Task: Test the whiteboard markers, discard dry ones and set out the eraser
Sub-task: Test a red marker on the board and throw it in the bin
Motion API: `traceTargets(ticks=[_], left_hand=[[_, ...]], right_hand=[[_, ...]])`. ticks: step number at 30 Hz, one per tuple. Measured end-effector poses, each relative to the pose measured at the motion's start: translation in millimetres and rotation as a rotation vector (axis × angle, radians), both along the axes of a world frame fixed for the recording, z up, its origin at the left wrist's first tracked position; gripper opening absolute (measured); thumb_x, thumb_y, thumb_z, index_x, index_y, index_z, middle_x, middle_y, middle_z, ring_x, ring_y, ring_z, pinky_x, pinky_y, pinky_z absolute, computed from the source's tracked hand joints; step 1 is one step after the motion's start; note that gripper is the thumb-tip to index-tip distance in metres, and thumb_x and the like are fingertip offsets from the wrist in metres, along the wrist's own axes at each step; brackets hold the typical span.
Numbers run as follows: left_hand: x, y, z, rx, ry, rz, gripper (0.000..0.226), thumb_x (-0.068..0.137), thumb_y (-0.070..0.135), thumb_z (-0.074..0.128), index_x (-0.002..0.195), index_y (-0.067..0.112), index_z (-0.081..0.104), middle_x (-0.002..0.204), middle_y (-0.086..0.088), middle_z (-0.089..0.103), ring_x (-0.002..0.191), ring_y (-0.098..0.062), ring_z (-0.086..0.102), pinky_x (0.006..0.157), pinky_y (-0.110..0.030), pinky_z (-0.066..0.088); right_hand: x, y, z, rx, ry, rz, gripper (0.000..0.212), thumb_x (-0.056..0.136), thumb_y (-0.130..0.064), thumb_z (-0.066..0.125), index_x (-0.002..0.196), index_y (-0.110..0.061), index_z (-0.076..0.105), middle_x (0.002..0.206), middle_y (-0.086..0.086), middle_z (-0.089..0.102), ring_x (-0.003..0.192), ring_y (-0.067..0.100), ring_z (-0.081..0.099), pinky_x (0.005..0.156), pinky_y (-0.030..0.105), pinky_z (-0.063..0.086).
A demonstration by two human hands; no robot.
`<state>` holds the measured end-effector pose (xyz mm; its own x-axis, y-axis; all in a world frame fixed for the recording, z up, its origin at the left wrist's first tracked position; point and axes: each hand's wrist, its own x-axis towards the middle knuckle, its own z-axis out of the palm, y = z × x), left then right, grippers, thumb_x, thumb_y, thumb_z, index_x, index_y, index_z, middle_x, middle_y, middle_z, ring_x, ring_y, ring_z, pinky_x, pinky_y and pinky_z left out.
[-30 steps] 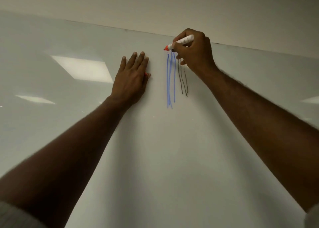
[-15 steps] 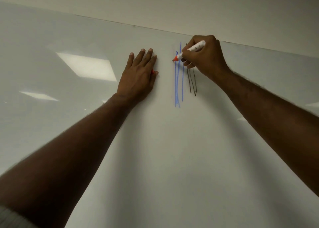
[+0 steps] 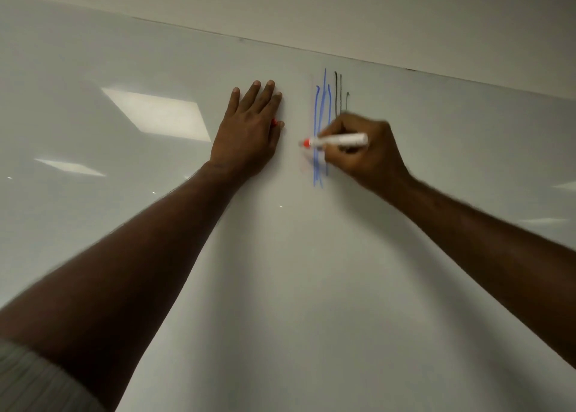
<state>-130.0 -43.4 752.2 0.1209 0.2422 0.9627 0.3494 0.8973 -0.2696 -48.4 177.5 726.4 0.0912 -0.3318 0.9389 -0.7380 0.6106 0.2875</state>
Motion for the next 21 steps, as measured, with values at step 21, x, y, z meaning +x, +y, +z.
traceTargets(ticks=[21], left_hand=[[2.0, -4.2, -5.2, -0.003, -0.048, -0.027, 0.065, 0.102, 0.048, 0.02, 0.155, 0.012, 0.032, 0.165, -0.008, 0.024, 0.154, -0.026, 0.017, 0.126, -0.046, 0.007]], right_hand=[[-4.5, -23.3, 53.0, -0.141, 0.09, -0.115, 0.018, 0.07, -0.024, 0.062, 0.062, -0.008, 0.058, 0.06, 0.003, 0.065, 0.057, 0.022, 0.064, 0.052, 0.043, 0.05]])
